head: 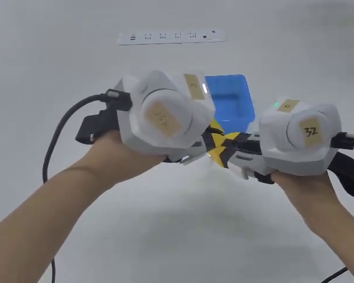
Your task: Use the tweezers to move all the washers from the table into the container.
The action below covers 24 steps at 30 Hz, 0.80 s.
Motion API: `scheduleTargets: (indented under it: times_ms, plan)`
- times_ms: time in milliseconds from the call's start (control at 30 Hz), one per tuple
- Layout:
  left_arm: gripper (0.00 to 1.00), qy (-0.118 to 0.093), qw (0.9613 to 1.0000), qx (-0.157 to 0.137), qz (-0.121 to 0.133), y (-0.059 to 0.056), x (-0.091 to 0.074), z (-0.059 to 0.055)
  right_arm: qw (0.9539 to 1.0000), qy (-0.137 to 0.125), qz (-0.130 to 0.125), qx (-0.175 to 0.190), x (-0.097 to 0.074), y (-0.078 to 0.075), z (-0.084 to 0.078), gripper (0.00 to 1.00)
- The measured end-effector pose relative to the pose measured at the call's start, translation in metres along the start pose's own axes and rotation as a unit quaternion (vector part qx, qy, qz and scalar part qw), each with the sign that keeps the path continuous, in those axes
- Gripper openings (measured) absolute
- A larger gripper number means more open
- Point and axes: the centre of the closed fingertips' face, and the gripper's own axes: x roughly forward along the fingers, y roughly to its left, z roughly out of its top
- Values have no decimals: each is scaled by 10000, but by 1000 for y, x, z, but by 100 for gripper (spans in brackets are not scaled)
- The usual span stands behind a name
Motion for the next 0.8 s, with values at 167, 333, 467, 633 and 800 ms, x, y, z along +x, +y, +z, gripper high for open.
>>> scheduleTargets:
  times_ms: [167, 333, 467, 633, 800]
  plan:
    - [0, -48, 10000, -37, -52, -1, 1, 1, 10000, -14, 25, 91, -1, 0, -1, 8]
    - [0, -56, 9999, -67, -149, -2, 0, 0, 9997, 91, 91, -198, 0, 1, -1, 8]
    - [0, 41, 9997, -54, -253, -3, 0, -4, 9984, 152, 176, -517, 2, 5, -1, 7]
    - [0, 78, 9997, -15, -241, -3, -1, -5, 9964, 229, 107, -806, 2, 5, -1, 4]
    - [0, 71, 9997, 22, -246, -4, 0, -1, 9956, 278, 127, -881, -1, 7, -1, 3]
